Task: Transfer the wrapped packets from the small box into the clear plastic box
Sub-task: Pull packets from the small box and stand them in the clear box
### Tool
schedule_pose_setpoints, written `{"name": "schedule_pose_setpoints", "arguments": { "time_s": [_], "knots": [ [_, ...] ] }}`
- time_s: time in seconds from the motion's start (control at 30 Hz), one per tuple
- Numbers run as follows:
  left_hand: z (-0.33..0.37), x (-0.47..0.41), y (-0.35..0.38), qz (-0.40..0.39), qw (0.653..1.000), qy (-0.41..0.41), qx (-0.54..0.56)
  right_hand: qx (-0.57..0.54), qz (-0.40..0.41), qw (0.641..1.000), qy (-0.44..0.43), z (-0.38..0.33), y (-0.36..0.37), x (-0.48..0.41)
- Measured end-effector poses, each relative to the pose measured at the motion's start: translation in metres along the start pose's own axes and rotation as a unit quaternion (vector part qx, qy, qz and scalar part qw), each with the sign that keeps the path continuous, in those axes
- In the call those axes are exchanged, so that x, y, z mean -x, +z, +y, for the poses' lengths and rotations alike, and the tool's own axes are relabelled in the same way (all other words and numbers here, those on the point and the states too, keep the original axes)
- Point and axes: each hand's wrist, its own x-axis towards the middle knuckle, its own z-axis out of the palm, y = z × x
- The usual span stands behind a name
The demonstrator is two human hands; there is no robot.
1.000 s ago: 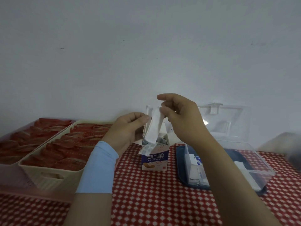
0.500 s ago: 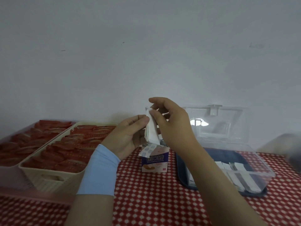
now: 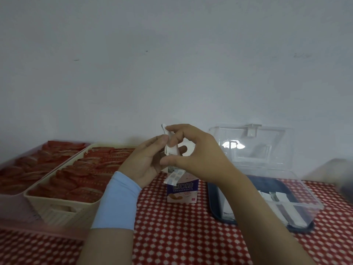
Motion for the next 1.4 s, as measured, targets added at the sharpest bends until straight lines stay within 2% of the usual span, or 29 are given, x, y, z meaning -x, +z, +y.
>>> {"name": "schedule_pose_setpoints", "arguments": {
  "time_s": [0.1, 0.17, 0.23, 0.3, 0.43, 0.5, 0.57, 0.63, 0.67, 0.73, 0.8, 0.83, 0.9, 1.0, 1.03, 1.1, 1.17, 1.23, 1.3, 1.4],
  "knots": [
    [0.003, -0.003, -0.004, 0.067, 0.997, 0.032, 0.003, 0.006, -0.021, 1.000, 0.023, 0.003, -0.011, 0.000],
    [0.004, -0.005, -0.009, 0.126, 0.991, 0.050, 0.011, 0.066, -0.096, 0.993, 0.031, 0.008, -0.023, 0.001],
    [0.006, -0.005, -0.014, 0.159, 0.985, 0.066, 0.001, 0.167, -0.193, 0.965, 0.062, 0.013, -0.025, 0.001],
    [0.007, -0.004, -0.015, 0.175, 0.982, 0.077, -0.008, 0.215, -0.223, 0.946, 0.096, 0.020, -0.016, 0.000],
    [0.009, -0.004, -0.011, 0.193, 0.976, 0.097, -0.029, 0.166, -0.177, 0.962, 0.121, 0.022, -0.004, -0.002],
    [0.010, -0.004, -0.009, 0.213, 0.969, 0.119, -0.044, 0.139, -0.106, 0.977, 0.124, 0.022, -0.006, -0.003],
    [0.013, -0.003, -0.009, 0.247, 0.955, 0.158, -0.044, 0.208, -0.004, 0.976, 0.070, 0.025, -0.009, -0.004],
    [0.017, -0.002, -0.012, 0.260, 0.947, 0.186, -0.027, 0.351, 0.056, 0.935, 0.003, 0.030, -0.010, -0.005],
    [0.018, -0.002, -0.014, 0.252, 0.949, 0.186, -0.021, 0.403, 0.048, 0.914, -0.010, 0.031, -0.008, -0.005],
    [0.017, -0.002, -0.015, 0.227, 0.960, 0.162, -0.024, 0.448, -0.037, 0.893, 0.019, 0.035, -0.005, -0.004],
    [0.012, -0.002, -0.012, 0.201, 0.972, 0.119, -0.033, 0.419, -0.118, 0.898, 0.068, 0.035, -0.002, -0.004],
    [0.009, -0.003, -0.009, 0.186, 0.977, 0.099, -0.036, 0.383, -0.129, 0.911, 0.088, 0.034, -0.002, -0.004],
    [0.004, -0.005, -0.005, 0.155, 0.984, 0.072, -0.044, 0.312, -0.086, 0.941, 0.099, 0.032, -0.006, -0.006],
    [0.001, -0.006, -0.004, 0.117, 0.991, 0.056, -0.041, 0.236, 0.036, 0.971, 0.029, 0.027, -0.015, -0.005],
    [0.001, -0.006, -0.003, 0.102, 0.993, 0.048, -0.036, 0.193, 0.053, 0.980, 0.009, 0.022, -0.017, -0.004],
    [0.000, -0.005, -0.001, 0.066, 0.997, 0.025, -0.032, 0.147, 0.015, 0.989, 0.001, 0.011, -0.017, 0.000],
    [-0.002, -0.003, 0.002, 0.038, 0.999, 0.002, -0.034, 0.177, -0.055, 0.983, -0.002, 0.006, -0.013, 0.001],
    [-0.005, -0.003, 0.003, 0.020, 0.999, -0.014, -0.049, 0.179, -0.083, 0.980, -0.006, 0.009, -0.008, 0.001],
    [-0.008, -0.002, 0.003, 0.001, 0.998, -0.028, -0.064, 0.159, -0.073, 0.985, -0.002, 0.011, -0.009, 0.001],
    [-0.011, -0.002, 0.011, -0.027, 0.998, -0.037, -0.050, 0.186, -0.026, 0.982, -0.030, 0.006, -0.019, 0.006]
  ]
}}
